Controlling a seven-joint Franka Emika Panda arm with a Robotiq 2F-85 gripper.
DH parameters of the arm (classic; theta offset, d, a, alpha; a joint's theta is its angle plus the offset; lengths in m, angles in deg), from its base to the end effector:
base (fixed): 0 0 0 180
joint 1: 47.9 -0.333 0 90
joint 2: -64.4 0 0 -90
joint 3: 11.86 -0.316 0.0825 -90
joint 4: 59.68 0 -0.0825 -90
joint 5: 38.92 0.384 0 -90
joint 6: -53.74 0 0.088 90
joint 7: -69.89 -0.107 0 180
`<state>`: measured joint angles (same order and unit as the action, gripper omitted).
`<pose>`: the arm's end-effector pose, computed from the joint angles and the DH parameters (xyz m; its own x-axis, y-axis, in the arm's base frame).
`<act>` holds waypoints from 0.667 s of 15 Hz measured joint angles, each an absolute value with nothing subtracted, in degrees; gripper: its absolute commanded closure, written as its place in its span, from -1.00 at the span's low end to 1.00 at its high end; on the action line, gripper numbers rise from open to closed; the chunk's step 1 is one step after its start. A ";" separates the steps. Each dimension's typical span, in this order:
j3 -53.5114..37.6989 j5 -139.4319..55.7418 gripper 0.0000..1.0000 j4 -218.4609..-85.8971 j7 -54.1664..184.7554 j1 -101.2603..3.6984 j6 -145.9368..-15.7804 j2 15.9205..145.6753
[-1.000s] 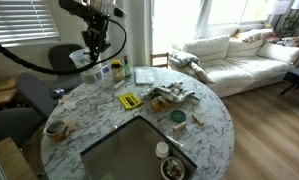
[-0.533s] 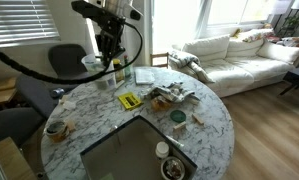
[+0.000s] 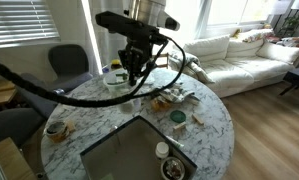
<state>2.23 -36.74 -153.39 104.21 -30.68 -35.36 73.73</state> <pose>0.5057 -0.2928 0.5027 0.9788 0.0591 -0.1963 0.0335 -0.9908 -0.1311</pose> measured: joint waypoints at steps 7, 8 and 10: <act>2.43 -36.77 0.98 -153.49 107.72 -28.37 -43.30 81.01; 2.42 -36.77 0.98 -153.48 108.40 -28.13 -43.42 81.98; 2.41 -36.91 0.98 -153.48 109.70 -27.55 -43.42 83.54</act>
